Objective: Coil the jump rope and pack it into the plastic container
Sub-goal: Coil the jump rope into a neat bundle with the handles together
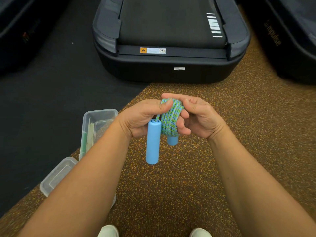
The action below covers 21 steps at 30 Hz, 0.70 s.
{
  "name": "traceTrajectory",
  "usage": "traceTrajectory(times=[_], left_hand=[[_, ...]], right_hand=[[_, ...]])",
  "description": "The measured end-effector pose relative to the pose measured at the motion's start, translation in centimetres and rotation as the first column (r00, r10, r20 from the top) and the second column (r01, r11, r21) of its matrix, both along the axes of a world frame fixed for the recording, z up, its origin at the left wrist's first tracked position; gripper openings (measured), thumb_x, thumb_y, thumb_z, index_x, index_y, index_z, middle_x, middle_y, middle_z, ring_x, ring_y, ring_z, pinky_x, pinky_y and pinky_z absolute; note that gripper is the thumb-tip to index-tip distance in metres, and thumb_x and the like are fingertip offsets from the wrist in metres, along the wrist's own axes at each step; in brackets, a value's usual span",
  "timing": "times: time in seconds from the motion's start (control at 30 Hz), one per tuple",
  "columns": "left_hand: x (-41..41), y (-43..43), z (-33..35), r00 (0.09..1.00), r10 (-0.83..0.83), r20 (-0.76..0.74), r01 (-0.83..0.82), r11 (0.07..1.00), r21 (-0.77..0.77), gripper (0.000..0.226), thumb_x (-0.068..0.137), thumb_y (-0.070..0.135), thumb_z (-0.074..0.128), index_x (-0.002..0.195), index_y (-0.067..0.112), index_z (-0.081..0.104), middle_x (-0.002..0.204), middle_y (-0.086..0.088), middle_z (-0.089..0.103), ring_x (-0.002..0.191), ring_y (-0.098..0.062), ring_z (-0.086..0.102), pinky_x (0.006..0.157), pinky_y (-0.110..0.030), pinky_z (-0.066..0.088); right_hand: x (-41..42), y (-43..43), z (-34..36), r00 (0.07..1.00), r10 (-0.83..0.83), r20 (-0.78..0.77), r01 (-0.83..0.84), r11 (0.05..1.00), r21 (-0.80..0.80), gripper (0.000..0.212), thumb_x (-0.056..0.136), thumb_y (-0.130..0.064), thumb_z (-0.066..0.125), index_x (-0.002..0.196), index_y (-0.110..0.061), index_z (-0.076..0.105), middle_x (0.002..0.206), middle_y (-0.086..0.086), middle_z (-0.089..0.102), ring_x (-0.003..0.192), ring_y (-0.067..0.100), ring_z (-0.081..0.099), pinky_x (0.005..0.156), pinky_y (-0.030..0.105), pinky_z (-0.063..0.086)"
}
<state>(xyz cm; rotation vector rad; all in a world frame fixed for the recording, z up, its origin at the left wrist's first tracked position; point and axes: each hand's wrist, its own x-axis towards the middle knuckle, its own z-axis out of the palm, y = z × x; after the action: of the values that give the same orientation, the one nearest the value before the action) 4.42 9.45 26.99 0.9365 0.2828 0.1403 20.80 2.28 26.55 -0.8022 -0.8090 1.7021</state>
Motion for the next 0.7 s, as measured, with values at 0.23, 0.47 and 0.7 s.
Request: traceTrajectory(times=[0.23, 0.47, 0.7], left_hand=[[-0.4, 0.3, 0.0, 1.0, 0.022, -0.007, -0.022, 0.999, 0.031, 0.034, 0.091, 0.021, 0.044, 0.101, -0.004, 0.065, 0.082, -0.014, 0.071, 0.088, -0.035, 0.07, 0.085, -0.041, 0.054], [-0.6, 0.8, 0.1, 0.997, 0.078, -0.017, -0.077, 0.994, 0.072, 0.029, 0.09, 0.019, 0.047, 0.095, -0.002, 0.066, 0.075, -0.012, 0.07, 0.083, -0.034, 0.071, 0.082, -0.04, 0.056], [-0.3, 0.7, 0.3, 0.989, 0.146, -0.035, -0.143, 0.986, 0.084, 0.028, 0.09, 0.018, 0.046, 0.091, -0.002, 0.066, 0.071, -0.012, 0.068, 0.078, -0.031, 0.072, 0.078, -0.038, 0.056]], right_hand=[[-0.8, 0.3, 0.6, 0.995, -0.06, 0.079, 0.061, 0.998, -0.017, 0.039, 0.092, -0.01, 0.041, 0.127, 0.005, 0.048, 0.052, 0.009, 0.048, 0.041, 0.017, 0.058, 0.041, 0.024, 0.039], [-1.5, 0.9, 1.0, 0.978, -0.129, 0.164, 0.125, 0.992, 0.032, 0.029, 0.096, -0.003, 0.038, 0.121, 0.002, 0.052, 0.053, 0.0, 0.047, 0.047, 0.018, 0.06, 0.04, 0.02, 0.04], [-1.7, 1.1, 1.1, 0.964, -0.178, 0.196, 0.169, 0.984, 0.064, 0.029, 0.096, -0.003, 0.039, 0.121, 0.002, 0.052, 0.053, -0.001, 0.049, 0.045, 0.015, 0.058, 0.039, 0.021, 0.039]])
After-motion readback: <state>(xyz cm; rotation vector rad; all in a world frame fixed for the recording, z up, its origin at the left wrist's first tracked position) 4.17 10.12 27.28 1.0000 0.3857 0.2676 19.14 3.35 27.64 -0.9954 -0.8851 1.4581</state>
